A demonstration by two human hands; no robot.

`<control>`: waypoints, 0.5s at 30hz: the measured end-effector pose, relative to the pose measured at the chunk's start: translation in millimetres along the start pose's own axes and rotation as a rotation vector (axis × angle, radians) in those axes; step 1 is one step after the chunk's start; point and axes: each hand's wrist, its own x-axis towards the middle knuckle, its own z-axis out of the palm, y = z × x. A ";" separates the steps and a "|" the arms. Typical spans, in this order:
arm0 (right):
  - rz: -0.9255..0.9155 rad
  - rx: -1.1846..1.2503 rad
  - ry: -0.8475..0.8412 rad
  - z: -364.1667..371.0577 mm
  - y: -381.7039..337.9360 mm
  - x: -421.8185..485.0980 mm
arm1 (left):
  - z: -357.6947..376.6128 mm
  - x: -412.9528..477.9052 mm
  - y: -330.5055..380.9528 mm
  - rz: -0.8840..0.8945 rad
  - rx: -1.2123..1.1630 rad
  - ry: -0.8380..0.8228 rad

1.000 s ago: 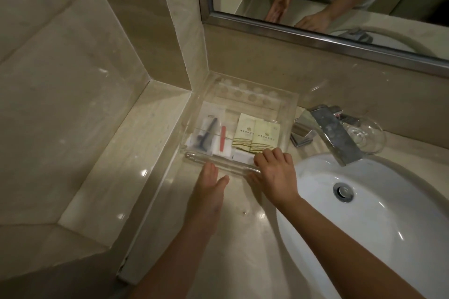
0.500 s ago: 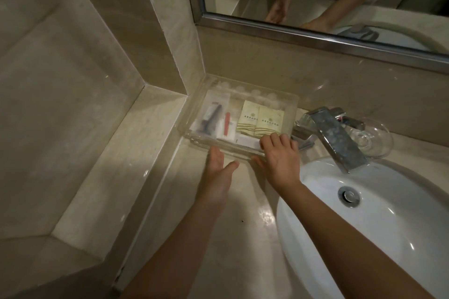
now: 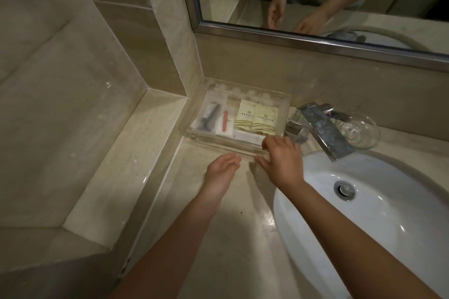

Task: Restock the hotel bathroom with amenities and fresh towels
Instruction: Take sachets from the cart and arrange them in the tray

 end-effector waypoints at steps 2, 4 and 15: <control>0.036 0.088 -0.042 -12.8 0.8 -8.9 | -2.3 -10.4 3.4 0.015 0.102 -0.052; 0.090 0.159 -0.102 -28.1 2.0 -21.3 | -4.8 -19.9 5.8 0.057 0.214 -0.137; 0.573 0.365 -0.230 -110.4 0.0 -154.4 | 11.9 -77.5 10.1 0.379 0.902 -0.709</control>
